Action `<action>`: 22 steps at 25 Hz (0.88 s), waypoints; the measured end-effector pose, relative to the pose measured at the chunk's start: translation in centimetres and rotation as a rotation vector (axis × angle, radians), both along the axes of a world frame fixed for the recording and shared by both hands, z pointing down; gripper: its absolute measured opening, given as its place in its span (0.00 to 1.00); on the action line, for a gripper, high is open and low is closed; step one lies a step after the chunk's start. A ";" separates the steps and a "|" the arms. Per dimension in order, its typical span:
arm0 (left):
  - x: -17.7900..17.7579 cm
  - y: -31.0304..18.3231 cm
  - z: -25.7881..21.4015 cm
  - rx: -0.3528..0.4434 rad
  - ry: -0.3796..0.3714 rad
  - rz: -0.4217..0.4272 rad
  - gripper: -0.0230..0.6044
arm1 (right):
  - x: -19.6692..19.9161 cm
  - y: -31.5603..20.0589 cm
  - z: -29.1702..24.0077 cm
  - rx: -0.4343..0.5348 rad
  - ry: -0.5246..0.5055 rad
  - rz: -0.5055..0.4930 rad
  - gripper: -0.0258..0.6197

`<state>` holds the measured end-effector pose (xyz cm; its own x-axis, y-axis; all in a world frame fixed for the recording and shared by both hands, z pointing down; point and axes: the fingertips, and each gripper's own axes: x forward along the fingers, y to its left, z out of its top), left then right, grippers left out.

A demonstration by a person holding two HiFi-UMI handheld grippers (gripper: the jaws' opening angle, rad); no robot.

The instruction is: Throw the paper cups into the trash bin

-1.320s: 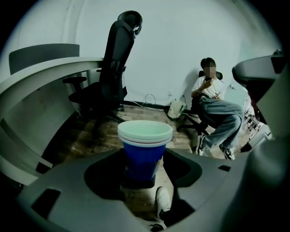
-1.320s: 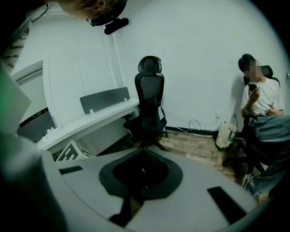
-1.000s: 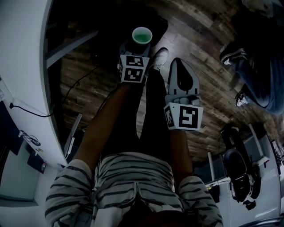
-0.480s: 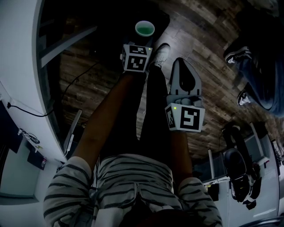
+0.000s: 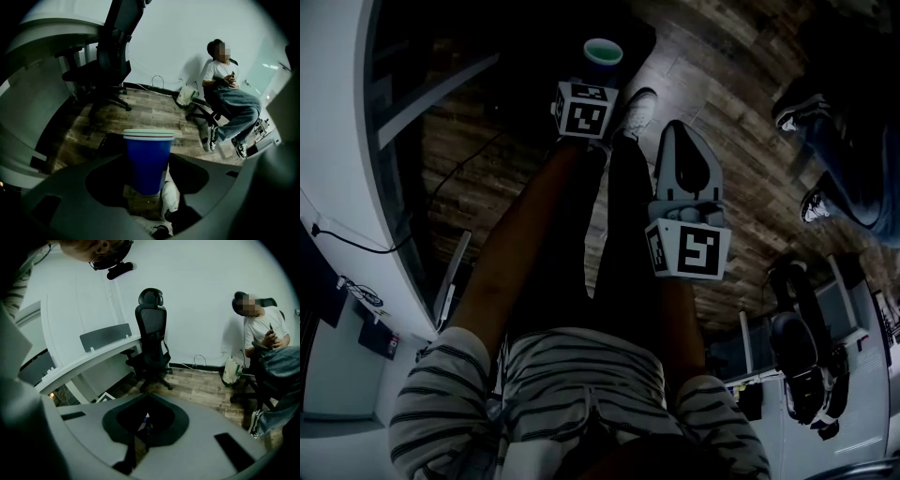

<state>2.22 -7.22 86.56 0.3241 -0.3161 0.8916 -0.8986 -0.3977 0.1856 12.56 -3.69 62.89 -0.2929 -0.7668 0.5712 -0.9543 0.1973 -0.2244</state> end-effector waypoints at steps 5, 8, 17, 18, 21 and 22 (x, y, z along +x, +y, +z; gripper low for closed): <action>0.0 -0.5 1.0 -0.006 -0.019 0.014 0.48 | 0.0 -0.5 0.0 0.001 -0.004 -0.008 0.06; 0.1 -0.9 1.6 -0.014 -0.023 0.016 0.48 | 0.1 -0.7 0.2 -0.003 -0.005 -0.007 0.06; 0.3 -1.5 3.7 -0.058 -0.030 0.011 0.48 | 0.6 -0.5 1.1 -0.033 -0.013 0.002 0.06; 0.3 -1.6 3.9 -0.061 -0.030 0.012 0.48 | 0.6 -0.6 1.1 -0.031 -0.015 0.004 0.05; 0.2 -1.8 4.3 -0.058 -0.034 0.015 0.48 | 0.7 -0.7 1.2 -0.028 -0.015 0.006 0.05; 0.2 -1.9 4.3 -0.058 -0.037 0.012 0.48 | 0.8 -0.8 1.3 -0.030 -0.016 0.006 0.06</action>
